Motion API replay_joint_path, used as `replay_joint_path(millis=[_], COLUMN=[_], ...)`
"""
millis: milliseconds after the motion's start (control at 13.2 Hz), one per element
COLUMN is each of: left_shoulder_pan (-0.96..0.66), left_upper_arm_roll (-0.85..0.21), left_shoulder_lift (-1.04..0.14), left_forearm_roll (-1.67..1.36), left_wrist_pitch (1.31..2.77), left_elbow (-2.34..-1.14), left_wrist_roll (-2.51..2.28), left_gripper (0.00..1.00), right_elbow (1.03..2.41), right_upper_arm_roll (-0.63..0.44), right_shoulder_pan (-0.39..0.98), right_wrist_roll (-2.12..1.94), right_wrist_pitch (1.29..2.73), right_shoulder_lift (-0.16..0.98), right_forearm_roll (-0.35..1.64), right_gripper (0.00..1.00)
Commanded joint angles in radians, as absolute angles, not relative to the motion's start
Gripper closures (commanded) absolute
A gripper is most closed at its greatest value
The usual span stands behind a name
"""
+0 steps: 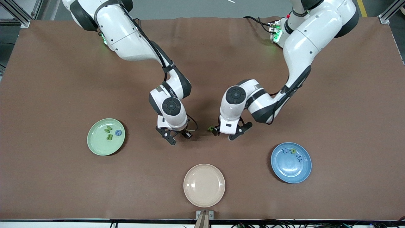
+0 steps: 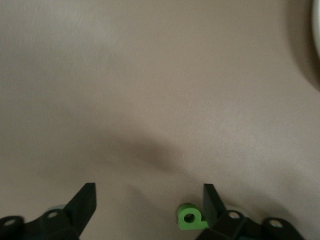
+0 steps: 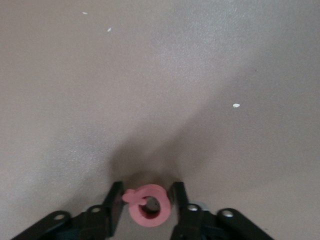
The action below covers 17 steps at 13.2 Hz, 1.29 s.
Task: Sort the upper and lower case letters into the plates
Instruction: 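Carry the Q into the green plate while the left gripper carries a toward blue plate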
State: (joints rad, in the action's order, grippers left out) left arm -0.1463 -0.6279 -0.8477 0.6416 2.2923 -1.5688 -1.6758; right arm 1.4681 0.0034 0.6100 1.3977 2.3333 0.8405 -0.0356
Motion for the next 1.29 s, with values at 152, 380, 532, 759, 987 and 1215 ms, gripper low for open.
replay_joint_path(millis=[152,380,532,759,987,1215], left_shoulder_pan=[-0.253,-0.313,-0.324,-0.342,-0.345,-0.357], left_upper_arm_roll=[-0.581,-0.531,-0.523,-0.523,-0.522,-0.52], left_shoulder_lift=[-0.94,-0.965,-0.971,-0.976,-0.979,-0.982], left_forearm_roll=[0.624,0.623,0.623,0.621,0.618,0.603], left_wrist_pitch=[2.289,2.289,2.289,2.289,2.289,2.289], left_elbow=[-1.436,-1.393,-1.381,-1.381,-1.381,-1.381], left_wrist_roll=[-1.886,-1.962,-1.991,-2.011,-2.023,-2.023], left_gripper=[0.17,0.27,0.32,0.34,0.39,0.45], right_elbow=[1.483,1.543,1.645,1.77,1.815,1.864], right_upper_arm_roll=[-0.009,-0.008,-0.008,-0.006,-0.003,-0.002], right_shoulder_pan=[0.572,0.462,0.369,0.221,0.074,0.003], right_wrist_roll=[1.303,1.094,0.917,0.647,0.389,0.257], right_wrist_pitch=[2.292,2.183,2.187,2.2,2.206,2.275], right_shoulder_lift=[0.821,0.712,0.622,0.528,0.505,0.508], right_forearm_roll=[-0.054,-0.052,-0.051,-0.045,-0.038,-0.012], right_gripper=[1.0,1.0,1.0,1.0,1.0,1.0])
